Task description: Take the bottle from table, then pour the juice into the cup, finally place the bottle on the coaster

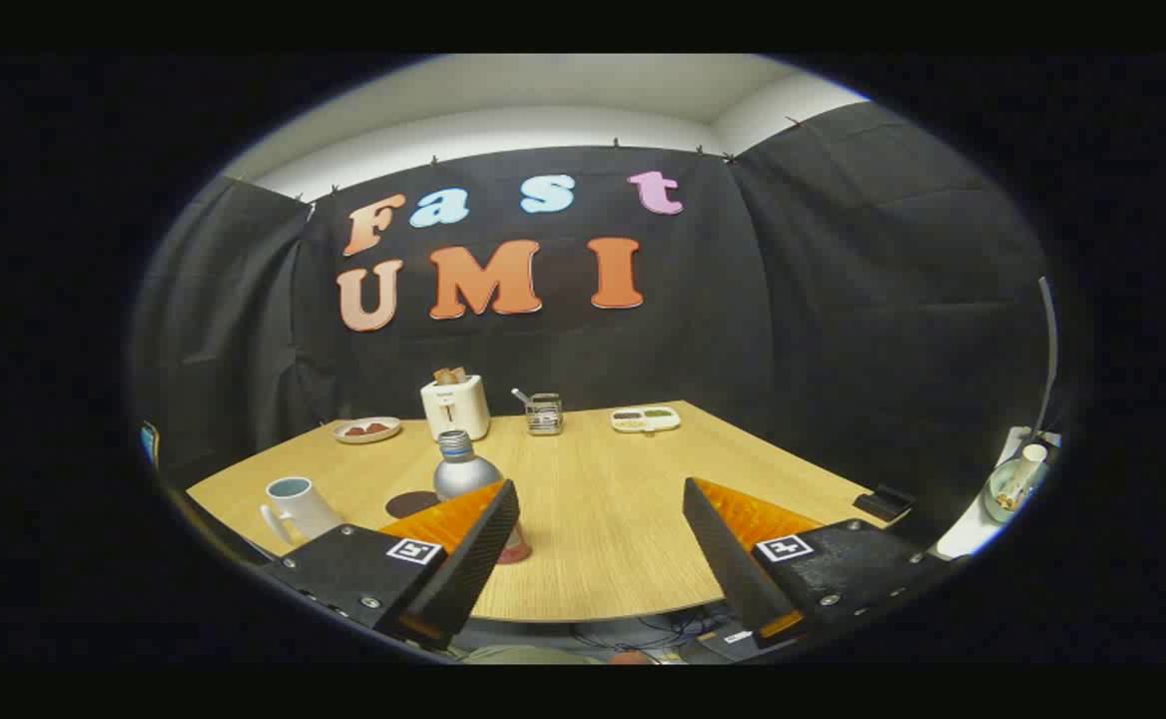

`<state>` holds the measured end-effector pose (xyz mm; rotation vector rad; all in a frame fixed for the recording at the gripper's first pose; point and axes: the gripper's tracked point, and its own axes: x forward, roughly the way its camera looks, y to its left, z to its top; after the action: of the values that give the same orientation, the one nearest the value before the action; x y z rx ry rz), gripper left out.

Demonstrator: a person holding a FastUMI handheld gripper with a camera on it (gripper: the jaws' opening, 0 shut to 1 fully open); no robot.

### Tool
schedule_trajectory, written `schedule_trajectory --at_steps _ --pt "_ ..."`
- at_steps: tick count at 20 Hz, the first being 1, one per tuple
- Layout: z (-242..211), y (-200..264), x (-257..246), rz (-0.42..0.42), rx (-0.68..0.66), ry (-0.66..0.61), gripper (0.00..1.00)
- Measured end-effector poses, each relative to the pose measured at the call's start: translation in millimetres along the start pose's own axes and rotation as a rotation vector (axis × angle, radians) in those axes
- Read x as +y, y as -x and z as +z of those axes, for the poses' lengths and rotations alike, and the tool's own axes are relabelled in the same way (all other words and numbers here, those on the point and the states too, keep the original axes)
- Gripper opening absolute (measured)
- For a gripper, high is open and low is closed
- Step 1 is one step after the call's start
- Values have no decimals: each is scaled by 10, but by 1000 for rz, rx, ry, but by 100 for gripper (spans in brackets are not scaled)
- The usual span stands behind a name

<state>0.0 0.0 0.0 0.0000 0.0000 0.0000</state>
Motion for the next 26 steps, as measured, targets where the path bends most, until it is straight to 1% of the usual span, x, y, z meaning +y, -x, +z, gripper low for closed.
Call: schedule_trajectory --at_steps 5,10,19,26 --pt "10 -20 98 11 -3 28 98" --pt "49 -5 170 25 -13 27 98" --pt "13 -31 227 37 -5 39 98" --pt "-53 -76 354 65 12 42 98"
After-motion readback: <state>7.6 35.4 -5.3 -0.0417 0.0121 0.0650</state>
